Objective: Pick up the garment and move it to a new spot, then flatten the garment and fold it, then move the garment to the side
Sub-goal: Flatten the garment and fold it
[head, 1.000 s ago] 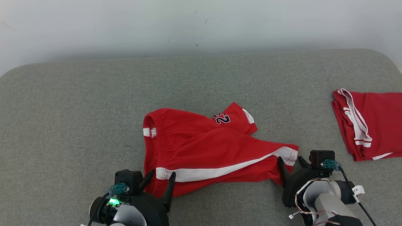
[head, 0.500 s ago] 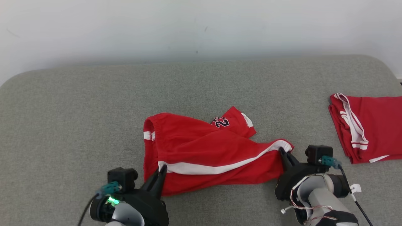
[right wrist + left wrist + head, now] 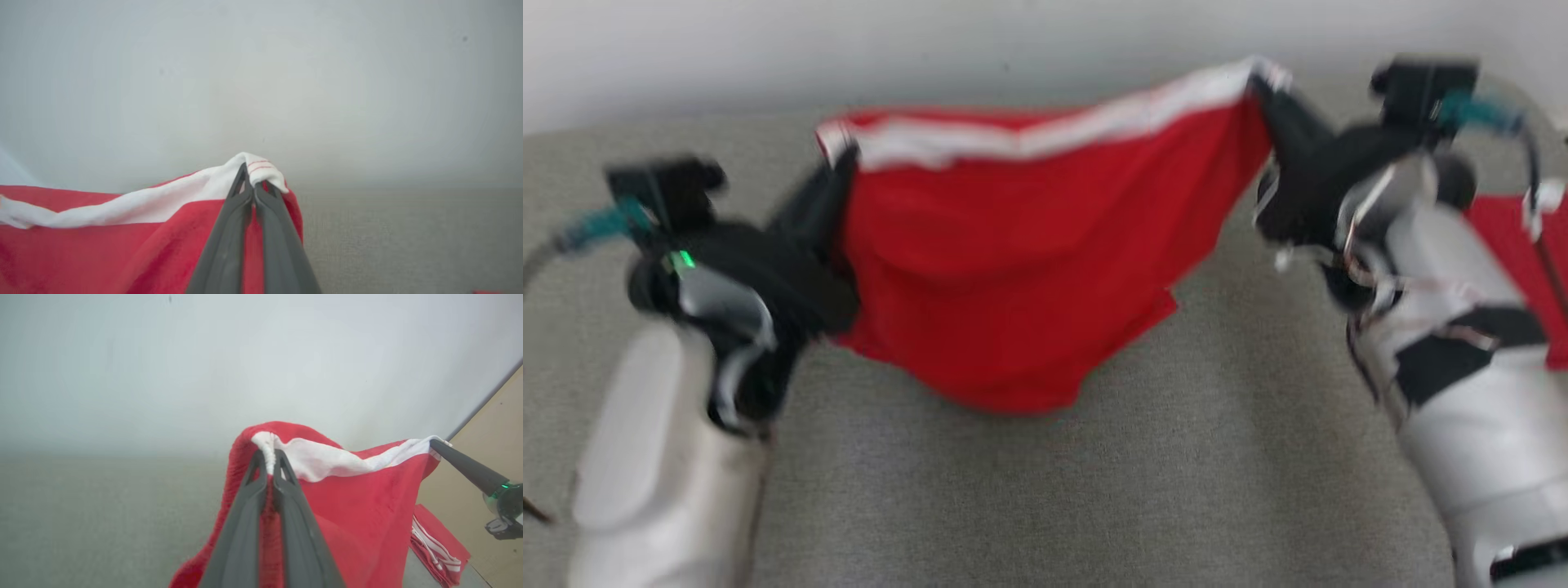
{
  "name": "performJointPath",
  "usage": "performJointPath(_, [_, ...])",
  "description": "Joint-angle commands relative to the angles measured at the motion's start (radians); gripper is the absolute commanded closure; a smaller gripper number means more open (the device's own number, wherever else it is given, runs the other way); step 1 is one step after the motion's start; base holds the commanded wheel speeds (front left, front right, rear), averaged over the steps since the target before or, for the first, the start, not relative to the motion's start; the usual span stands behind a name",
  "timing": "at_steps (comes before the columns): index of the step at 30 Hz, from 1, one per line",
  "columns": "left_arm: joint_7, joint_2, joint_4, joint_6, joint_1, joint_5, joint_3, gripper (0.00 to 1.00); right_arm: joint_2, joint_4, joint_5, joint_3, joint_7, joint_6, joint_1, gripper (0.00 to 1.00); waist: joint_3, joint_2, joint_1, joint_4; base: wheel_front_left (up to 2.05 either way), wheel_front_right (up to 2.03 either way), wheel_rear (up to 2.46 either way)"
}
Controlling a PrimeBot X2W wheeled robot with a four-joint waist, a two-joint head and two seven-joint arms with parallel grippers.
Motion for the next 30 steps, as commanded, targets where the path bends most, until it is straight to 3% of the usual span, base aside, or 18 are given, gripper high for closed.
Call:
performJointPath(1, [0.004, 0.009, 0.019, -0.002, -0.099, -0.009, 0.017, 1.00, -0.003, 0.002, 0.002, -0.002, 0.004, -0.003, -0.087, 1.00, 0.137, -0.0001, 0.0000, -0.037, 0.00, 0.00, 0.00])
performJointPath(10, [-0.095, 0.026, 0.094, 0.034, -0.557, -0.039, 0.127, 1.00, -0.040, 0.056, -0.115, -0.035, -0.133, -0.003, -0.530, 1.00, 0.401, -0.0001, 0.0000, -0.039, 0.00, 0.00, 0.00])
performJointPath(14, [-0.180, 0.017, 0.117, 0.050, -0.717, -0.054, 0.172, 1.00, -0.050, 0.068, -0.178, -0.059, -0.234, -0.003, -0.677, 1.00, 0.469, -0.0001, 0.0000, -0.037, 0.00, 0.00, 0.00])
performJointPath(18, [-0.255, 0.012, 0.140, 0.038, -0.830, -0.045, 0.183, 1.00, -0.066, 0.068, -0.255, -0.106, -0.313, -0.003, -0.790, 1.00, 0.507, -0.0001, 0.0000, -0.034, 0.00, 0.00, 0.00])
performJointPath(23, [-0.314, 0.000, 0.175, 0.021, -0.870, -0.066, 0.180, 1.00, -0.070, 0.080, -0.331, -0.137, -0.336, -0.003, -0.821, 1.00, 0.531, -0.0001, 0.0000, -0.034, 0.00, 0.00, 0.00])
performJointPath(30, [-0.384, 0.013, 0.252, -0.005, -0.744, -0.091, 0.124, 1.00, -0.058, 0.123, -0.349, -0.097, -0.344, -0.003, -0.700, 1.00, 0.533, -0.0001, 0.0000, -0.046, 0.00, 0.00, 0.00])
